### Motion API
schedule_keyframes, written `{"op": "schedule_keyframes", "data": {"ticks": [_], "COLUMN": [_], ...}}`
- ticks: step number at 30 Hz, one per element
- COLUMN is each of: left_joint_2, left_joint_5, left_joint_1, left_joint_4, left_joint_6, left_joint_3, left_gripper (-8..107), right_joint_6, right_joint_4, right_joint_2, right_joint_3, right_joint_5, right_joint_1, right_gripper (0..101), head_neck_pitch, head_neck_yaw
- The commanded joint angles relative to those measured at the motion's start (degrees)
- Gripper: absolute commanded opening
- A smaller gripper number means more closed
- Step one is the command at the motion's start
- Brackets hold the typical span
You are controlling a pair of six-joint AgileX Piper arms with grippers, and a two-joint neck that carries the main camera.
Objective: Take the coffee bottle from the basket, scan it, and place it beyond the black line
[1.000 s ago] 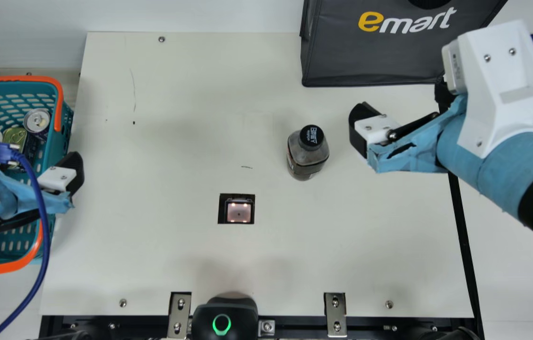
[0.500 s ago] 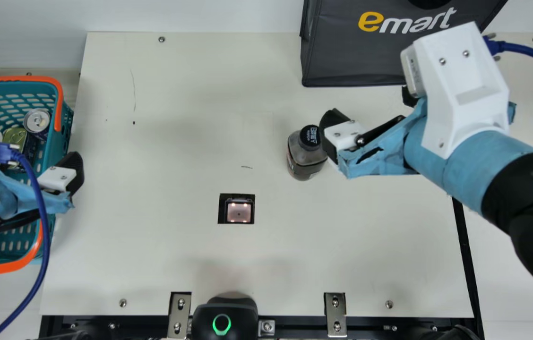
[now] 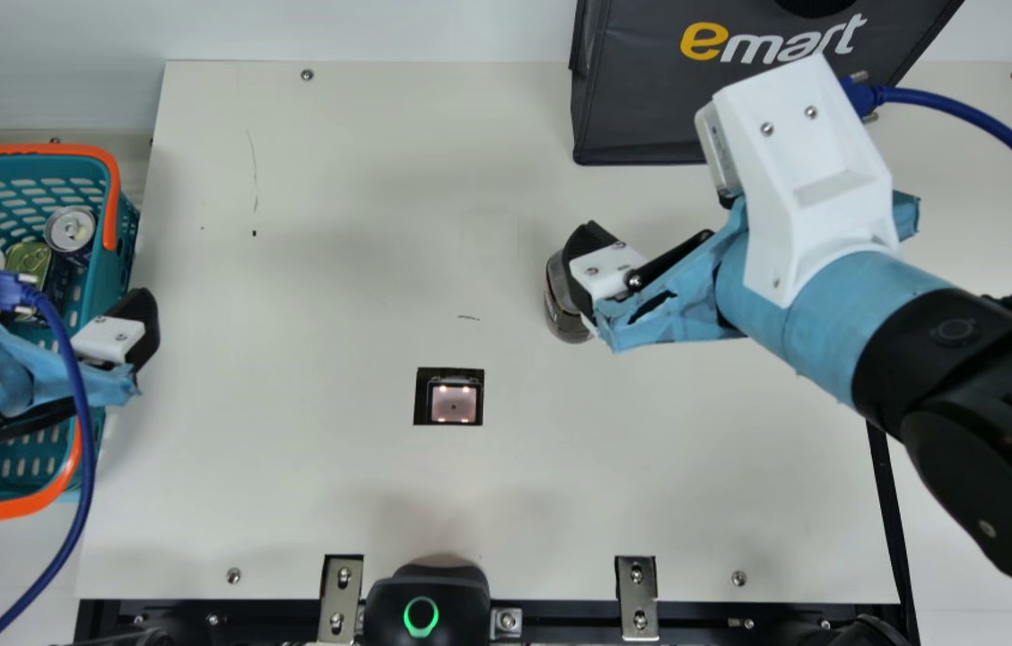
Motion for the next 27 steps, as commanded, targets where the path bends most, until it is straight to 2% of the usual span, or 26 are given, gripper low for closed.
{"op": "schedule_keyframes", "data": {"ticks": [1, 27], "left_joint_2": [0.0, 0.0], "left_joint_5": [0.0, 0.0], "left_joint_1": [0.0, 0.0], "left_joint_4": [0.0, 0.0], "left_joint_6": [0.0, 0.0], "left_joint_3": [0.0, 0.0], "left_gripper": [90, 90], "right_joint_6": [0.16, 2.73], "right_joint_4": [-0.29, 0.4], "right_joint_2": [0.06, 2.19], "right_joint_3": [0.41, 6.39], "right_joint_5": [-0.03, -1.92], "right_joint_1": [0.3, 2.57], "right_gripper": [91, 91], "head_neck_pitch": [-1.57, -1.57], "head_neck_yaw": [0.09, 0.09]}}
